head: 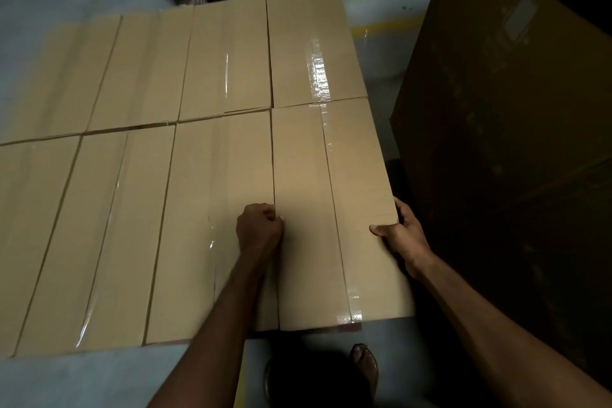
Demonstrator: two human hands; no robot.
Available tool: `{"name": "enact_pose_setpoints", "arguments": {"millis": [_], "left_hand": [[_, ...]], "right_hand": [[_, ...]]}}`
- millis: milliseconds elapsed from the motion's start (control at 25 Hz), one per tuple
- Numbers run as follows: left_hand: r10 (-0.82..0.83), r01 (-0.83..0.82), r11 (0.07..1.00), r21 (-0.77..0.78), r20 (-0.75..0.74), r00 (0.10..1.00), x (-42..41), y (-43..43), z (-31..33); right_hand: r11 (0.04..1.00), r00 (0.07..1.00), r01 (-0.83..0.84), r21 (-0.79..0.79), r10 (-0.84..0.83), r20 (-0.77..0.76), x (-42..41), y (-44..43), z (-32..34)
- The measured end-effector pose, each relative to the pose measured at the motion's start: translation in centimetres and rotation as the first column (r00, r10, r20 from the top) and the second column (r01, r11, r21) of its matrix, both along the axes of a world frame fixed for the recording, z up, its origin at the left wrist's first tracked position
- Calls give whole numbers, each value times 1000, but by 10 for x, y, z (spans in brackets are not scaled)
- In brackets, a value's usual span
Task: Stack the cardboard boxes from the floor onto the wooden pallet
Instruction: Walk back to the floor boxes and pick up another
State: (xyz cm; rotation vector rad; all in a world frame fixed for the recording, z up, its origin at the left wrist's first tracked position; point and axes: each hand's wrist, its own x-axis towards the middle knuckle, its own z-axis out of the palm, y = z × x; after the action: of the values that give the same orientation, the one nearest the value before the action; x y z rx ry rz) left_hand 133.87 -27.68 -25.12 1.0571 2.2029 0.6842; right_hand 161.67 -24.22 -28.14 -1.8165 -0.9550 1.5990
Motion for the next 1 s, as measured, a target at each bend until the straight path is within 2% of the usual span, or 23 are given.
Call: {"name": "enact_pose_setpoints", "arguments": {"millis": [120,200,280,400,560,640,800,1000], "left_hand": [[-29,28,999,27,10,1000,-6,9,-18],[-88,94,992,78,-83,993,-8,9,-32],[-142,163,976,147,-147,979,-4,3,-43],[-269,302,945,128,-223,937,2,-17,-49],[-416,431,902,5,-257,873,0,-72,-56],[-487,495,869,-9,-195,852,-4,-106,-57],[-650,639,759,-120,-112,751,-14,-157,-52],[-657,643,752,-145,-248,712,-12,-163,-44]], "right_hand": [[998,998,-61,-10,61,-19,-2,8,-9],[996,996,-87,-10,87,5,-5,15,-10],[990,983,-128,53,120,136,-8,14,-13],[950,872,-298,97,229,433,-7,-13,-14],[845,676,-534,23,411,612,-1,-75,-7],[796,616,-604,-16,480,624,9,-100,-5],[753,581,-652,-91,573,579,23,-116,-3],[690,498,-709,-143,635,590,27,-113,1]]}}
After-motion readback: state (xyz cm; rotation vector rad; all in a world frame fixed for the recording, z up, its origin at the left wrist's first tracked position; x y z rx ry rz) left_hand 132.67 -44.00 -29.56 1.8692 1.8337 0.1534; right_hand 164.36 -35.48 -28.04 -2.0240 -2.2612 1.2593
